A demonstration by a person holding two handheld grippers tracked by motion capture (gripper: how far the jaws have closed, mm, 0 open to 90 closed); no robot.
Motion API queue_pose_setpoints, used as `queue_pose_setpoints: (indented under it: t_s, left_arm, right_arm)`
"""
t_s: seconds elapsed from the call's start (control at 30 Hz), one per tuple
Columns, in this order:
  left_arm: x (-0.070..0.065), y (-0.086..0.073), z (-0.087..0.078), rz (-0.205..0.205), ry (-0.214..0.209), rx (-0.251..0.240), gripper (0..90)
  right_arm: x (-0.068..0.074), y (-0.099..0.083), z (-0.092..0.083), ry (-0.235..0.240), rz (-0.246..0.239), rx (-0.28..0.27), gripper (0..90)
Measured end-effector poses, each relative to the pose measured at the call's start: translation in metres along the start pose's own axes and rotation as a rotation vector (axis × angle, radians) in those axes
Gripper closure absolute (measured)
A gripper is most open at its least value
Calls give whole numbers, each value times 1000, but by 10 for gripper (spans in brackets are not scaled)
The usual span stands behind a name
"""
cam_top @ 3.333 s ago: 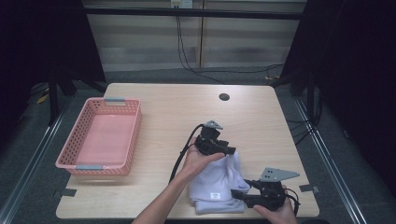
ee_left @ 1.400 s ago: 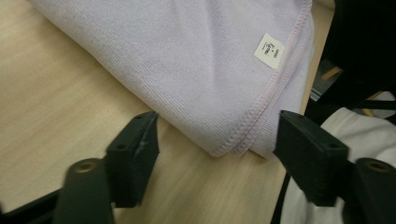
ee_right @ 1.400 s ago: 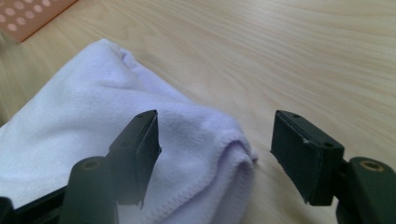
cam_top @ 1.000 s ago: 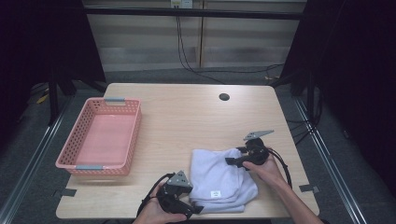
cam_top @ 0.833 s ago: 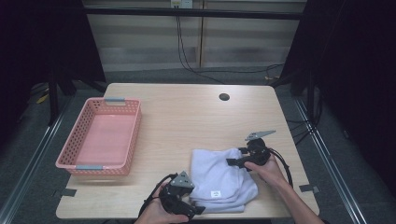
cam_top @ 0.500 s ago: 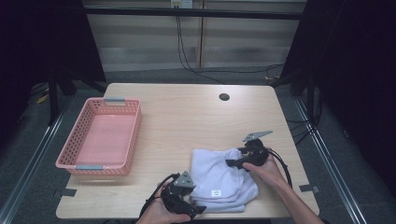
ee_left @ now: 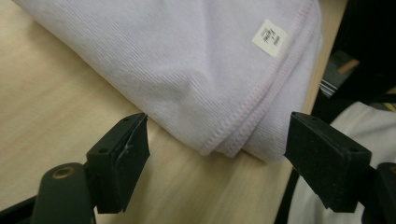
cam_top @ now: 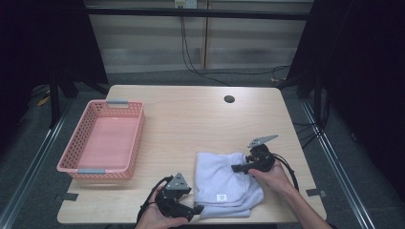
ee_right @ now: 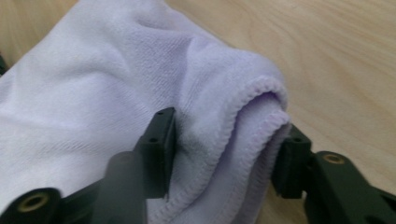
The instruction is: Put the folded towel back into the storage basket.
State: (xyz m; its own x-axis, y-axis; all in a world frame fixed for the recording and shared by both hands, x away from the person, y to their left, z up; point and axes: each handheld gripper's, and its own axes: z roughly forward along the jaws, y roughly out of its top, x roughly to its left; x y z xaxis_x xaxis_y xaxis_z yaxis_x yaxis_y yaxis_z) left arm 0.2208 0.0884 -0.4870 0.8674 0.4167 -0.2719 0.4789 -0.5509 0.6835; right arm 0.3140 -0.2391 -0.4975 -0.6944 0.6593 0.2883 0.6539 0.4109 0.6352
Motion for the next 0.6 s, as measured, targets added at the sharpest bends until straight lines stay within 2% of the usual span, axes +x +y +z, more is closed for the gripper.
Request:
queue_pose_setpoints:
  t_s: [0.03,0.17,0.23,0.33,0.37,0.4,0.43,0.47,0.53,0.6]
  left_arm:
    - [-1,0,2,-6,0,5,204]
    - [-7,5,15,23,-27,49,190]
    - [-14,7,22,39,-13,64,137]
    - [-19,9,26,75,26,75,147]
    - [-22,9,27,80,43,74,166]
    - [-24,10,28,130,45,98,184]
    - [-25,11,28,145,52,106,213]
    - [-27,12,28,178,76,123,271]
    - [-30,14,28,183,116,134,376]
    - [-28,15,27,178,106,126,502]
  right_arm:
    - [-1,0,0,3,4,-1,530]
    - [0,-1,0,12,4,-6,588]
    - [2,-1,-1,5,-8,-7,631]
    - [4,-1,-1,7,-11,-11,666]
    - [4,-1,-1,8,-6,-10,669]
    - [3,-1,-1,9,-5,-11,673]
    - [3,-2,-1,17,1,-15,678]
    - [3,-2,-1,17,-2,-15,681]
    - [5,-2,-1,6,-11,-16,683]
    - [5,-2,-1,6,-4,-19,687]
